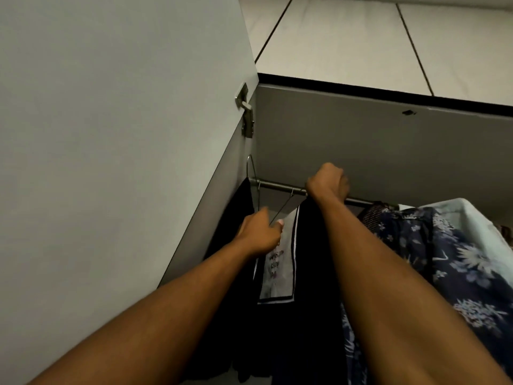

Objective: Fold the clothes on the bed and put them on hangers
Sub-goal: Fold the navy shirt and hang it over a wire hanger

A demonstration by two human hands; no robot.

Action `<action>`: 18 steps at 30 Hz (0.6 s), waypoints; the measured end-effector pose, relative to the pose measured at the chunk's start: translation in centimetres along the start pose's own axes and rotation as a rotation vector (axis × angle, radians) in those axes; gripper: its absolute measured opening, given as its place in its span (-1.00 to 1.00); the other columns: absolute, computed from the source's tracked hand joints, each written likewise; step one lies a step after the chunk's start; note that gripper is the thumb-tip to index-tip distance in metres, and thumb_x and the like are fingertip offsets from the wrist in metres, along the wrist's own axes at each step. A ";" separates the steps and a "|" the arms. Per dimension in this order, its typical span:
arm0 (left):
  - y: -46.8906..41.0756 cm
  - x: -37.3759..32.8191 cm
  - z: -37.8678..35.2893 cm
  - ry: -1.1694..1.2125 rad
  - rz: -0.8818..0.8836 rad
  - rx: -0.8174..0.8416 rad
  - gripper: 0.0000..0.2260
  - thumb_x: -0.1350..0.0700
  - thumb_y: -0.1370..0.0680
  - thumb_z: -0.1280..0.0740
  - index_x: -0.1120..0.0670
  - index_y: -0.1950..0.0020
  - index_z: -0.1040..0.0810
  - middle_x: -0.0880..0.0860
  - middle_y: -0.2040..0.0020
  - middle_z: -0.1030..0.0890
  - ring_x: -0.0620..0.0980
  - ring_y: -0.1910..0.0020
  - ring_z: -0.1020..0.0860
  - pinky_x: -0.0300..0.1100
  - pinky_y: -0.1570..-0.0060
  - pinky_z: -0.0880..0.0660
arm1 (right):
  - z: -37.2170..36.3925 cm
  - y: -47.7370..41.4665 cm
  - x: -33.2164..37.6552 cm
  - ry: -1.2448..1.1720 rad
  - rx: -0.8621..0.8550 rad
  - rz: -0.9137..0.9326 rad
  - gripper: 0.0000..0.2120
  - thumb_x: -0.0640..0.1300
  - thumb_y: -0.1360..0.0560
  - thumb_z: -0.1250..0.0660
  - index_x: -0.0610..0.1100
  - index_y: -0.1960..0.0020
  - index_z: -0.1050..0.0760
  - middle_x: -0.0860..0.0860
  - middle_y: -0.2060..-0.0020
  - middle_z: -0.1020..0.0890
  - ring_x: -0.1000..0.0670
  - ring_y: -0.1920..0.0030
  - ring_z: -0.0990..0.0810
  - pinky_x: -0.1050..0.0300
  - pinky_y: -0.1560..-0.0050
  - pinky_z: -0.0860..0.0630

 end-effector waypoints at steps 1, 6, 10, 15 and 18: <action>0.1 0.1 0.2 -0.016 0.005 -0.012 -0.40 -0.10 -0.67 -0.23 0.16 -0.62 -0.18 0.21 -0.56 -0.33 0.24 -0.51 -0.33 0.03 -0.44 -0.36 | -0.3 0.2 0.7 0.002 0.016 0.019 -0.80 -0.14 -0.59 -0.35 -0.22 -0.14 -0.61 -0.22 -0.14 -0.65 -0.26 -0.17 -0.62 -0.04 -0.10 -0.56; 1.3 -0.3 0.6 -0.059 -0.025 -0.095 -0.48 -0.08 -0.68 -0.22 0.18 -0.55 -0.28 0.25 -0.38 -0.51 0.25 -0.36 -0.48 -0.02 -0.28 -0.48 | -0.4 1.0 4.0 -0.062 0.131 0.104 -0.75 -0.12 -0.60 -0.31 -0.25 -0.19 -0.59 -0.25 -0.18 -0.62 -0.29 -0.21 -0.60 -0.03 -0.10 -0.55; 3.2 -1.3 2.1 -0.040 -0.085 -0.182 -0.60 0.01 -0.70 -0.18 0.19 -0.47 -0.37 0.25 -0.36 -0.53 0.26 -0.33 -0.50 0.00 -0.25 -0.48 | -1.1 2.1 6.6 -0.173 0.265 0.173 -0.72 -0.14 -0.65 -0.20 -0.31 -0.14 -0.57 -0.27 -0.15 -0.62 -0.29 -0.17 -0.60 0.08 0.05 -0.41; 4.8 -2.0 4.5 -0.067 -0.083 -0.272 -0.66 0.17 -0.60 -0.28 0.20 -0.37 -0.44 0.20 -0.23 -0.60 0.19 -0.18 -0.59 -0.08 -0.07 -0.51 | -2.2 3.1 10.1 -0.308 0.427 0.159 -0.53 0.07 -0.70 -0.13 -0.32 -0.26 -0.53 -0.26 -0.25 -0.60 -0.27 -0.21 -0.59 0.00 -0.06 -0.50; 5.7 -1.8 5.6 -0.106 -0.070 -0.284 -0.66 0.24 -0.52 -0.29 0.19 -0.30 -0.51 0.19 -0.16 -0.63 0.19 -0.09 -0.62 -0.10 0.04 -0.51 | -2.7 3.5 9.8 -0.461 0.528 0.068 -0.42 0.19 -0.66 -0.15 -0.32 -0.31 -0.52 -0.24 -0.21 -0.60 -0.27 -0.14 -0.63 -0.08 -0.07 -0.64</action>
Point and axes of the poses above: each hand's wrist, its own y-axis away from the middle knuckle, its own z-axis out of the back of the hand, x = y × z, the point moved 1 cm from there along -y, towards the middle knuckle
